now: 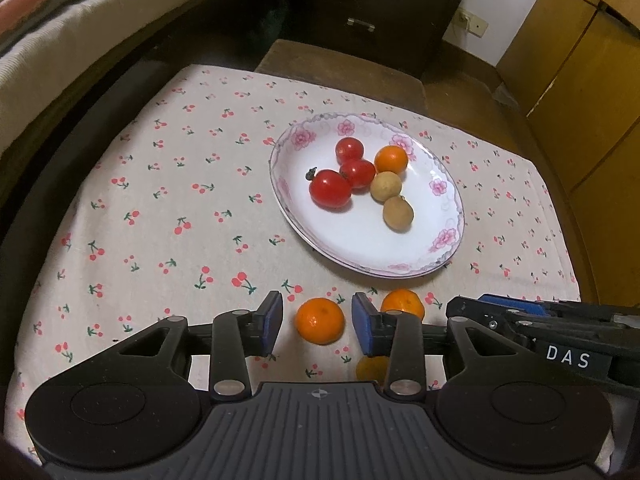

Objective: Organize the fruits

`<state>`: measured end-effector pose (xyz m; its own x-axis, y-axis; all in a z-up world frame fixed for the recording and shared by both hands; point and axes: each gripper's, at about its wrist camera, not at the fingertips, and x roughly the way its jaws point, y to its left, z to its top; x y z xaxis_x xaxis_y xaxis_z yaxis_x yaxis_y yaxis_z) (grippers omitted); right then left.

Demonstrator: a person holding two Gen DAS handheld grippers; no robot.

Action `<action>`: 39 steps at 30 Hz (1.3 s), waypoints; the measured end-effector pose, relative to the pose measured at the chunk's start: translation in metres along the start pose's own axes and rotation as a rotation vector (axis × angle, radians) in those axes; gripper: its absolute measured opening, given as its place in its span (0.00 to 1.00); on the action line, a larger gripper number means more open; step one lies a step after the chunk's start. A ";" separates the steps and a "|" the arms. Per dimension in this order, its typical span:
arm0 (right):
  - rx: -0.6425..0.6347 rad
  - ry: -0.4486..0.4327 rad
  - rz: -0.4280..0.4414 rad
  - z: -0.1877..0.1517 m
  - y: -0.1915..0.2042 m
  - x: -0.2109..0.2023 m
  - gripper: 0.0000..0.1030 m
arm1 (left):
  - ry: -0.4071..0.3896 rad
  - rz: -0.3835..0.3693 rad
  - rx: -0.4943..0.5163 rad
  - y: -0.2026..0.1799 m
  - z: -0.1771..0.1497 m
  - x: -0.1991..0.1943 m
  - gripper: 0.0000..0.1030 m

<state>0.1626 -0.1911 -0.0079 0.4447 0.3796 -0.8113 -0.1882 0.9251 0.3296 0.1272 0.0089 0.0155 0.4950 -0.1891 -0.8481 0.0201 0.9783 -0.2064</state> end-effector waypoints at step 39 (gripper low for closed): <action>0.018 0.041 0.003 -0.002 -0.002 0.019 0.38 | 0.054 0.050 0.000 -0.001 -0.009 0.033 0.48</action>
<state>0.1698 -0.1853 -0.0250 0.4078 0.3824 -0.8292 -0.1741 0.9240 0.3405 0.1358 0.0008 -0.0163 0.4474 -0.1440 -0.8827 -0.0038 0.9866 -0.1629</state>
